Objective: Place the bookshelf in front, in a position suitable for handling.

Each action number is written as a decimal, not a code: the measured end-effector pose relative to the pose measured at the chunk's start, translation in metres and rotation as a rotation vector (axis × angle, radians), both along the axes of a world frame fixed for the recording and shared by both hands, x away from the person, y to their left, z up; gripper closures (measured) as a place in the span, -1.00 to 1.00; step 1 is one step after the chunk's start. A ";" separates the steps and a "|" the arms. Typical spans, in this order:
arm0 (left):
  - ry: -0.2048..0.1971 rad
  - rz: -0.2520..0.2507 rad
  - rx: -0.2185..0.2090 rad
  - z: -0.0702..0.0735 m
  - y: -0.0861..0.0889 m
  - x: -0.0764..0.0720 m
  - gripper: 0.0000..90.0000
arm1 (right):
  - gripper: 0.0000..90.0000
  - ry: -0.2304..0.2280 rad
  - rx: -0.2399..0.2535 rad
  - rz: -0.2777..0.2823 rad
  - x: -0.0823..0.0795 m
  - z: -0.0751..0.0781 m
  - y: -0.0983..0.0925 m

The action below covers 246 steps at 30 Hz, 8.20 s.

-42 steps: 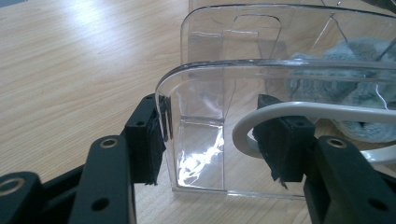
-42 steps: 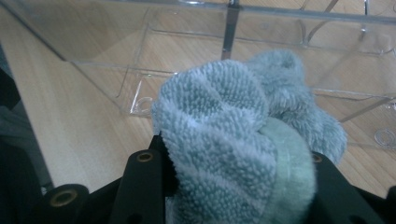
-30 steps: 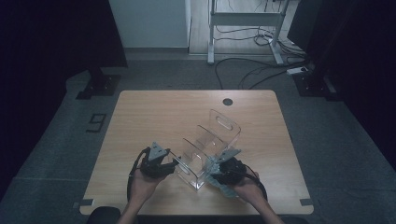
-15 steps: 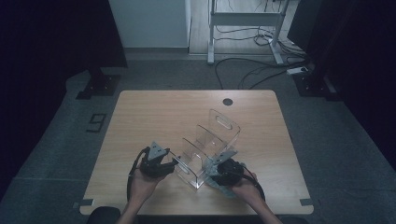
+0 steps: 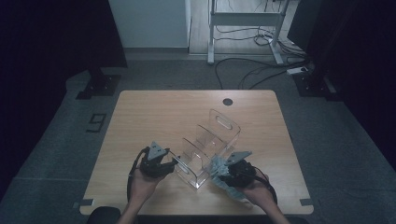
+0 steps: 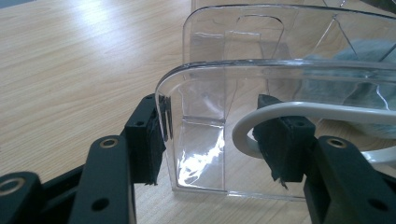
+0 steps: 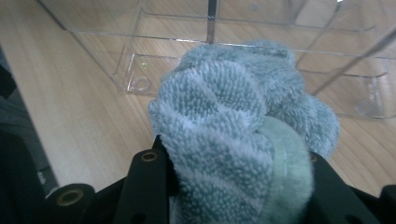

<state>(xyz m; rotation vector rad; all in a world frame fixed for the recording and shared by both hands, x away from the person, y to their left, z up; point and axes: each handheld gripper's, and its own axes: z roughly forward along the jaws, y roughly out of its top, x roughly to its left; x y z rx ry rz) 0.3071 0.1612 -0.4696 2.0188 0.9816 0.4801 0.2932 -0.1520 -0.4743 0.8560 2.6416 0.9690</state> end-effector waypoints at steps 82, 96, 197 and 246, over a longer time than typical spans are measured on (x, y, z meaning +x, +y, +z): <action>-0.012 0.035 0.017 -0.001 -0.008 0.005 0.02 | 0.39 0.045 -0.038 0.161 -0.019 -0.032 0.071; -0.018 0.023 0.004 -0.002 -0.006 0.006 0.01 | 0.39 0.018 0.006 0.126 -0.028 -0.004 0.036; -0.034 -0.070 0.029 0.015 0.010 -0.011 -0.44 | -0.45 -0.133 0.016 -0.280 0.024 0.032 -0.110; 0.035 -0.104 -0.047 0.042 -0.023 -0.038 -0.49 | 0.47 -0.148 0.097 -0.273 0.094 0.046 -0.054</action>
